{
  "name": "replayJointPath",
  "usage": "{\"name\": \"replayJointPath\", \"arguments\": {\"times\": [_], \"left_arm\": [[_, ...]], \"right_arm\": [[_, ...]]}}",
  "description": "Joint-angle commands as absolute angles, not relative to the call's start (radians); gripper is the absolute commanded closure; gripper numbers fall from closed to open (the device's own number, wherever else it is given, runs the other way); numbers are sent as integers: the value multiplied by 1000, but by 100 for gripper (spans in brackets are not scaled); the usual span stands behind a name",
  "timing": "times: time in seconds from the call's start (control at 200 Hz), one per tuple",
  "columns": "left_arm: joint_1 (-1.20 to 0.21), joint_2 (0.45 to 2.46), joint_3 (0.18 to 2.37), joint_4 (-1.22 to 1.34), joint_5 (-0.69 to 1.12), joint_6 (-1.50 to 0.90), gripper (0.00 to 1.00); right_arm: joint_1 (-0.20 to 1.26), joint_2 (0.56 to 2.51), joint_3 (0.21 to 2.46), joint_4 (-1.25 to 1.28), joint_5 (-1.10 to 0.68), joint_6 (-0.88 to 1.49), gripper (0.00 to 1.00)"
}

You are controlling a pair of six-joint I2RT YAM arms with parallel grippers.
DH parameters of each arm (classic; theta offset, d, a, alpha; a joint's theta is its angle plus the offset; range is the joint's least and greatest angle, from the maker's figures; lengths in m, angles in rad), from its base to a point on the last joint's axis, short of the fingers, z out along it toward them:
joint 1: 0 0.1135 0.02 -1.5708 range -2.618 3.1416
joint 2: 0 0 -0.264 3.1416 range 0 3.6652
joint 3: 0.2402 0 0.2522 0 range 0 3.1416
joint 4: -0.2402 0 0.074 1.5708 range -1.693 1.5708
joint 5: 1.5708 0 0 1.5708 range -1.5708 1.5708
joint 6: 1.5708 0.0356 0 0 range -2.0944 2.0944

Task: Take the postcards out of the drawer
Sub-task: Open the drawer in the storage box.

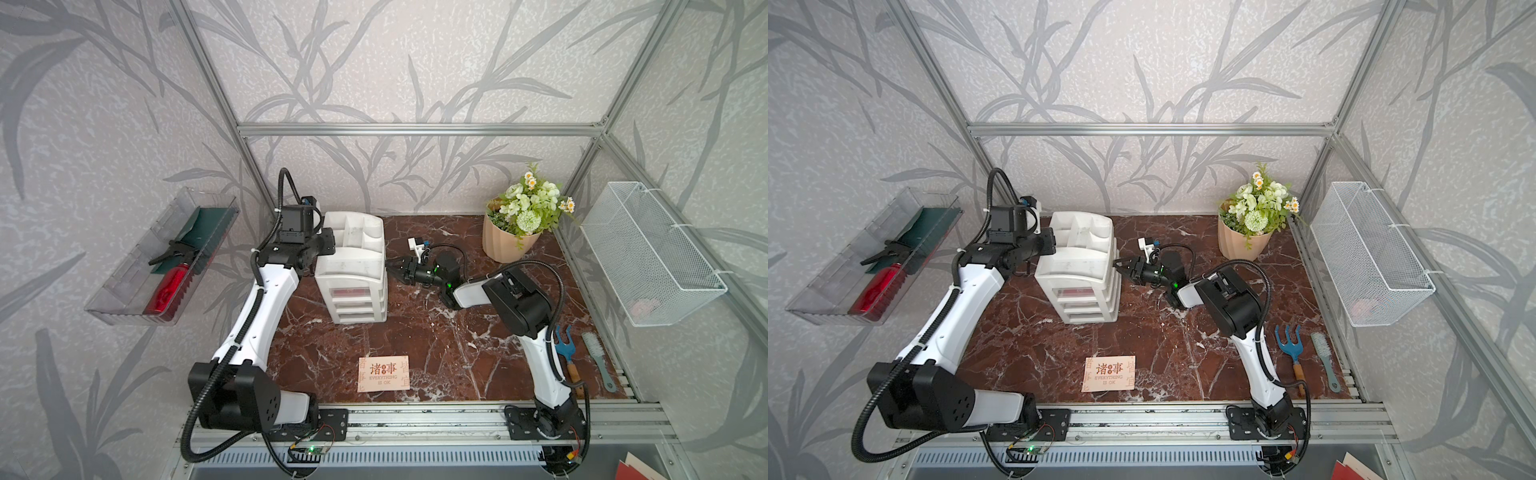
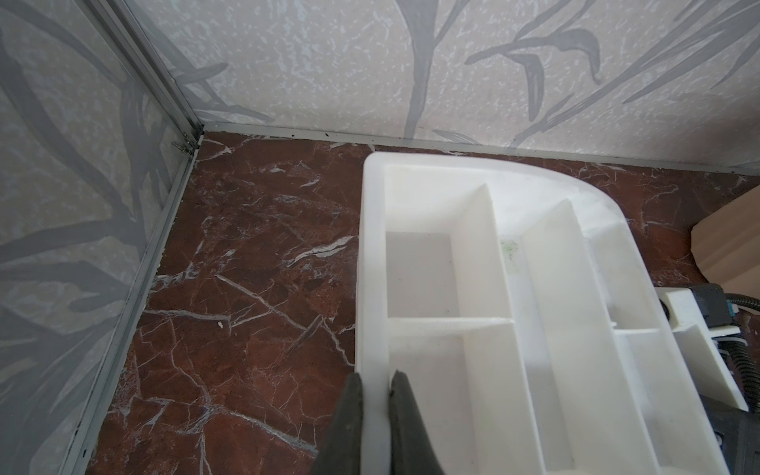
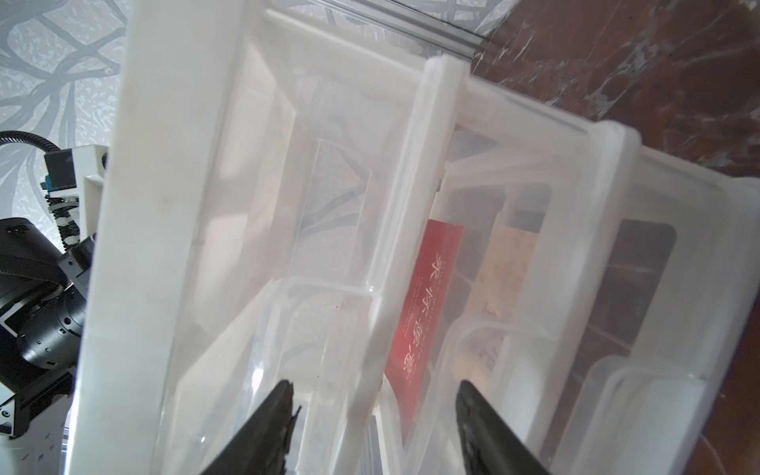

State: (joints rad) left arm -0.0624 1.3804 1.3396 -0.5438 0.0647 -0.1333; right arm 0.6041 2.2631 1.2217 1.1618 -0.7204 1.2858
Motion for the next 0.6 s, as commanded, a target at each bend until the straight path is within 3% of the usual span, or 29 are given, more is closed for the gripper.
{"name": "replayJointPath", "arguments": {"times": [0.0, 0.54, 0.595], "left_arm": [[-78, 1397, 1308, -607, 146, -134, 91], [-79, 1399, 1306, -607, 153, -134, 91], [-78, 1400, 1307, -605, 150, -135, 95]], "right_arm": [[621, 2285, 1261, 1161, -746, 1274, 38], [628, 2295, 1255, 1184, -745, 1286, 39], [632, 2301, 1261, 1189, -747, 1293, 39]]}}
